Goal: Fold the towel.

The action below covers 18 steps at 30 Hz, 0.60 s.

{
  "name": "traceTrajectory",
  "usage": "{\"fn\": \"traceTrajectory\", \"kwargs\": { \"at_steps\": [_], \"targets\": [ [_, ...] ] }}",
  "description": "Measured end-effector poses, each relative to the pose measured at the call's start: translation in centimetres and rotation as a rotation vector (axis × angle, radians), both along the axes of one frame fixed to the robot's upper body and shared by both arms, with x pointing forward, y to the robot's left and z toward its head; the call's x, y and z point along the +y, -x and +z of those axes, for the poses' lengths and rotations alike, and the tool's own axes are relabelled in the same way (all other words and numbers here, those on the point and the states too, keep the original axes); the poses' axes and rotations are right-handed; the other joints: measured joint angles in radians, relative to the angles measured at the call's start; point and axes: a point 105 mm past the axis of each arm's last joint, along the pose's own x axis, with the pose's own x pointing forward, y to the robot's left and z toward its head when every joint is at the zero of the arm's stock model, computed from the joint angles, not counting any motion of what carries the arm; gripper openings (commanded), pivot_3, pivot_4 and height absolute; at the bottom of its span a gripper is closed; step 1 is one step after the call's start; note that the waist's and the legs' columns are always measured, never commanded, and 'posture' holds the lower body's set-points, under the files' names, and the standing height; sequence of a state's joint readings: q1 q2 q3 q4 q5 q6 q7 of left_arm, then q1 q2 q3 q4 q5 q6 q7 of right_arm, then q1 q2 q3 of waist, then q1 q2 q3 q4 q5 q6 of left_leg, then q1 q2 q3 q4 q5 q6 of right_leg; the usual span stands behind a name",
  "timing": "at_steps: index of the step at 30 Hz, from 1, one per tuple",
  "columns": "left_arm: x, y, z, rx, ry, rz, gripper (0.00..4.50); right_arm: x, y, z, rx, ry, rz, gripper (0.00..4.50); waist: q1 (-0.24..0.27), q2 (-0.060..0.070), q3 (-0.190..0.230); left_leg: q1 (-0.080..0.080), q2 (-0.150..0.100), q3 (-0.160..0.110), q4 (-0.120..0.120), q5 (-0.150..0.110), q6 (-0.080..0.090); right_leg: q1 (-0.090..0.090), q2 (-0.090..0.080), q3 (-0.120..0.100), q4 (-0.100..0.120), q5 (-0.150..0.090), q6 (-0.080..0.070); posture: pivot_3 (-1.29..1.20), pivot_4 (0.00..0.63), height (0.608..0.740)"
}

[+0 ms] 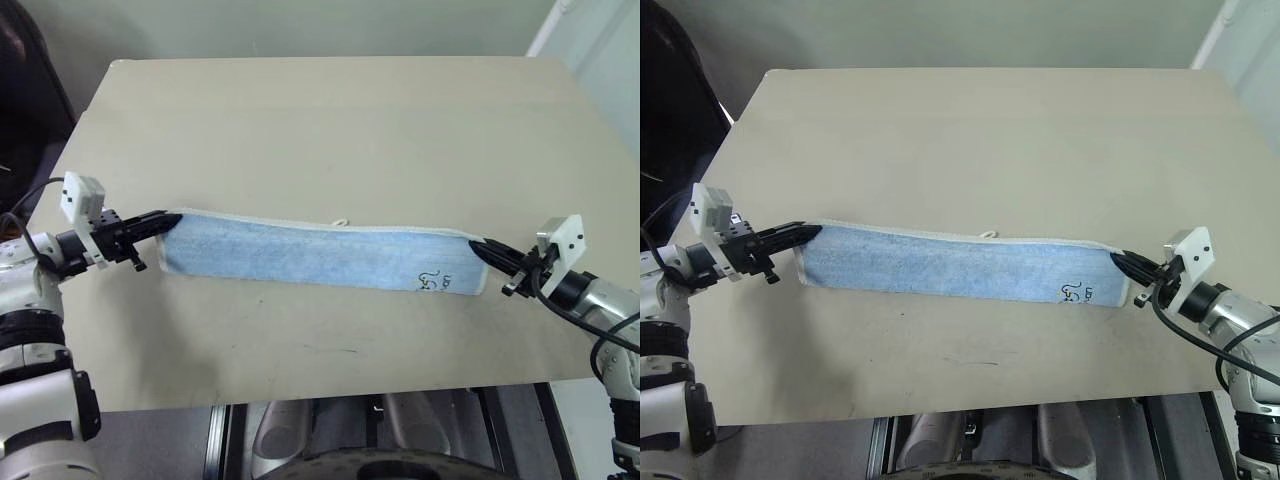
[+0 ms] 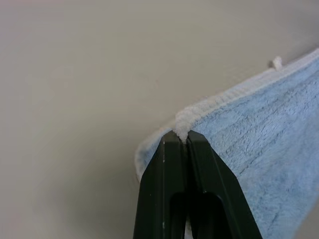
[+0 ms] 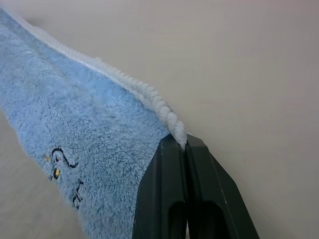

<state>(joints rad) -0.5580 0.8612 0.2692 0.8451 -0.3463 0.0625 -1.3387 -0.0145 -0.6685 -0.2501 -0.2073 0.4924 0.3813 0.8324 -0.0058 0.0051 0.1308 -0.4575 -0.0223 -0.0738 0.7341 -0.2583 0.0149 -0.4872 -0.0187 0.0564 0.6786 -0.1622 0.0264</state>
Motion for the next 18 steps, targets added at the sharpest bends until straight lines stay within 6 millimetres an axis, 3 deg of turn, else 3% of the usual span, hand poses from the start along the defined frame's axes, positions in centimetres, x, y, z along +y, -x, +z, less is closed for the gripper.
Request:
{"fn": "traceTrajectory", "kwargs": {
  "at_steps": [6,12,13,15,18],
  "targets": [
    [-0.5,-0.3,-1.3,-0.02,-0.102,-0.028,0.03,1.0,-1.0,-0.3,-0.023,0.006,-0.004,0.0,0.0,0.0,0.0,0.0,0.0,0.0,0.0,0.0,0.0,0.0,0.0,0.0,0.0,0.0,0.001,0.0,0.15,0.703],
    [-0.5,-0.4,-1.5,-0.013,-0.097,-0.021,0.03,1.2,-1.1,-0.3,-0.025,0.014,0.005,0.0,0.0,0.0,0.0,0.0,0.0,0.0,0.0,0.0,0.0,0.0,0.0,0.0,0.0,0.0,0.001,0.0,0.15,0.703],
    [-0.4,-0.5,-1.5,-0.012,-0.096,-0.017,0.0,1.2,-1.1,-0.3,-0.023,0.015,0.005,0.45,0.0,0.0,0.0,0.0,0.0,0.0,0.0,0.0,0.0,0.0,0.0,0.0,0.0,0.0,0.001,0.0,0.15,0.703],
    [-0.4,-0.5,-1.5,-0.008,-0.094,-0.013,0.49,1.1,-1.2,-0.5,-0.018,0.013,0.0,0.94,0.0,0.0,0.0,0.0,0.0,0.0,0.0,0.0,0.0,0.0,0.0,0.0,0.0,0.0,0.001,0.0,0.15,0.703],
    [-0.3,-0.5,-1.7,0.002,-0.088,-0.005,1.43,1.0,-1.3,-0.5,-0.019,0.012,0.001,2.04,0.0,0.0,0.0,0.0,0.0,0.0,0.0,0.0,0.0,0.0,0.0,0.0,0.0,0.0,0.001,0.0,0.15,0.703]
  ]
}}
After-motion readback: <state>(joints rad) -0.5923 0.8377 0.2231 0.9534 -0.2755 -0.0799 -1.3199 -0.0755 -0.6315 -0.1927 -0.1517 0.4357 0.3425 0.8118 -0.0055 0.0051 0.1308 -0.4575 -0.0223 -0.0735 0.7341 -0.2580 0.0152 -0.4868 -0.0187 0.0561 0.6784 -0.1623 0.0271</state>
